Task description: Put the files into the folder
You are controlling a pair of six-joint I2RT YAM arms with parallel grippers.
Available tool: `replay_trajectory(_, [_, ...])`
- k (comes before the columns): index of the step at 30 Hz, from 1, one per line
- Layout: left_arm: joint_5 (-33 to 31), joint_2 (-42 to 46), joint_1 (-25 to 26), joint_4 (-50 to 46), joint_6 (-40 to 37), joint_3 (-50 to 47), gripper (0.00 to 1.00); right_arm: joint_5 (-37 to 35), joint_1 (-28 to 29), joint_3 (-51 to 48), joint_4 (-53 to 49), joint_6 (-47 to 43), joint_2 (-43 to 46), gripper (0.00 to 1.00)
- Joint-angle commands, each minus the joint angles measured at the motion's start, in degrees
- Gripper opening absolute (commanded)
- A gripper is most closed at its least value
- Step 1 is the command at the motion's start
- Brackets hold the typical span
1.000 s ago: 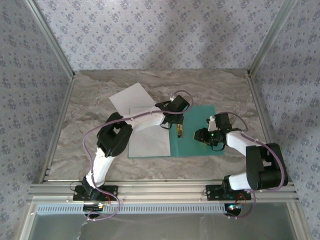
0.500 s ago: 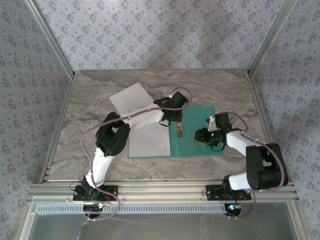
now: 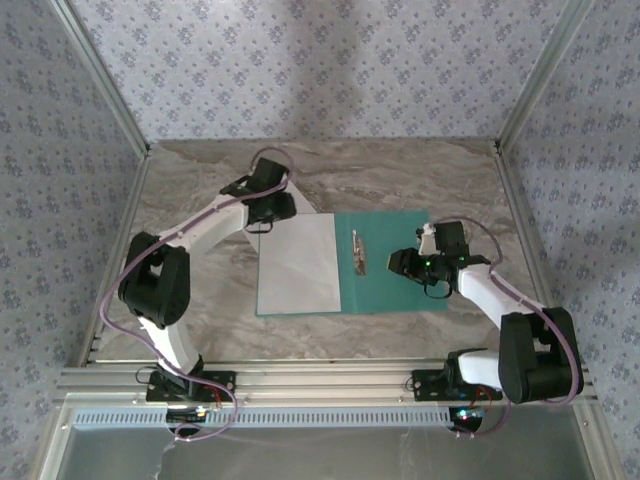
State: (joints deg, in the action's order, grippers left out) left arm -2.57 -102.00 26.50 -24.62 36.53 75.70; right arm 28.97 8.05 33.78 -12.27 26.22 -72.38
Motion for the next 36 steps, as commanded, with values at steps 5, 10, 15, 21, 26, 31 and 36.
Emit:
replay_trajectory(5, [14.72, 0.99, -9.29, 9.22, 3.55, -9.7, 0.44, -0.65, 1.83, -0.71, 0.71, 3.52, 0.28, 0.45])
replay_trajectory(10, [16.48, 0.66, -12.2, 10.91, 3.25, -12.1, 0.43, -1.37, 3.4, -1.52, 2.11, 4.41, -0.96, 0.45])
replay_trajectory(15, [17.86, -0.89, -13.31, 12.35, 3.28, -12.97, 0.43, -2.03, 4.59, -1.88, 3.11, 4.9, -2.27, 0.45])
replay_trajectory(21, [18.04, -2.62, -13.41, 12.86, 3.29, -13.91, 0.42, -2.56, 5.11, -1.48, 3.12, 4.97, -3.02, 0.45])
replay_trajectory(26, [17.17, -3.81, -13.98, 12.26, 2.52, -15.3, 0.41, -2.69, 5.42, -1.07, 2.98, 5.07, -3.58, 0.45])
replay_trajectory(31, [13.96, -2.83, -15.43, 8.46, 0.05, -16.56, 0.39, -2.78, 5.65, -0.75, 2.65, 4.9, -3.74, 0.45])
replay_trajectory(36, [10.97, -1.55, -18.74, 3.22, -3.84, -17.37, 0.37, -2.78, 5.6, -0.4, 2.64, 4.64, -4.3, 0.45])
